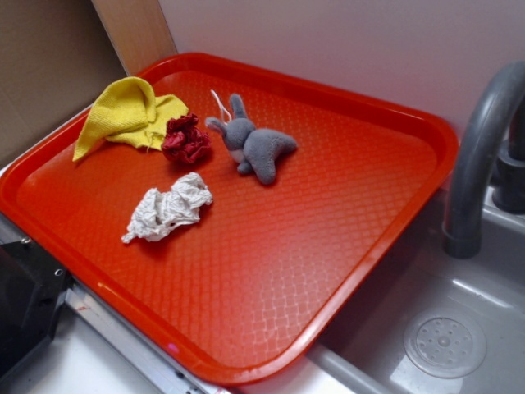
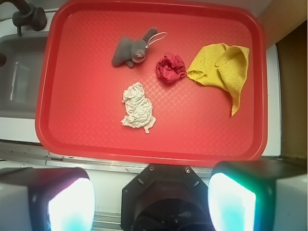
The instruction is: Grab the white paper.
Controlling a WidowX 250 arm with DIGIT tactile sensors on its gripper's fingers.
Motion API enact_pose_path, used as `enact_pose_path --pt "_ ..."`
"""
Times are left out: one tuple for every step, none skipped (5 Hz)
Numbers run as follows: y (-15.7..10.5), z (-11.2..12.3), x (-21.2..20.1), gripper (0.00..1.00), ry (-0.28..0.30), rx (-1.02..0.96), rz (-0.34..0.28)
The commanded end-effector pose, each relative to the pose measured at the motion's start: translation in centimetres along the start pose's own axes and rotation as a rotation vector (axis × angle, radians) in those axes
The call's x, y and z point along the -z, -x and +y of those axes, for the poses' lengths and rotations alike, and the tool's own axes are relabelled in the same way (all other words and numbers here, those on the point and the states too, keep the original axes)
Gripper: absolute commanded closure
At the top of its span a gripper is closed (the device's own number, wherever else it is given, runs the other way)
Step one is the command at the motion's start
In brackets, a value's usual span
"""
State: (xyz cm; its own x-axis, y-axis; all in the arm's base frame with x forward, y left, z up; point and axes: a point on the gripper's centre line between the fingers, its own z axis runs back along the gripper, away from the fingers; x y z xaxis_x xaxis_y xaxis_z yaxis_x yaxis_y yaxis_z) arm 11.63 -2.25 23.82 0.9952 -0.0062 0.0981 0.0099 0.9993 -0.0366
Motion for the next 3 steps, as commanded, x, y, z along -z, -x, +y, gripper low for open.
enact_pose_path --pt "0.0 0.0 0.0 0.00 0.000 0.000 0.000" --pt "-0.4 -0.3 0.3 0.00 0.008 -0.081 -0.029" --pt "-1.7 0.0 1.5 0.00 0.044 -0.170 -0.020"
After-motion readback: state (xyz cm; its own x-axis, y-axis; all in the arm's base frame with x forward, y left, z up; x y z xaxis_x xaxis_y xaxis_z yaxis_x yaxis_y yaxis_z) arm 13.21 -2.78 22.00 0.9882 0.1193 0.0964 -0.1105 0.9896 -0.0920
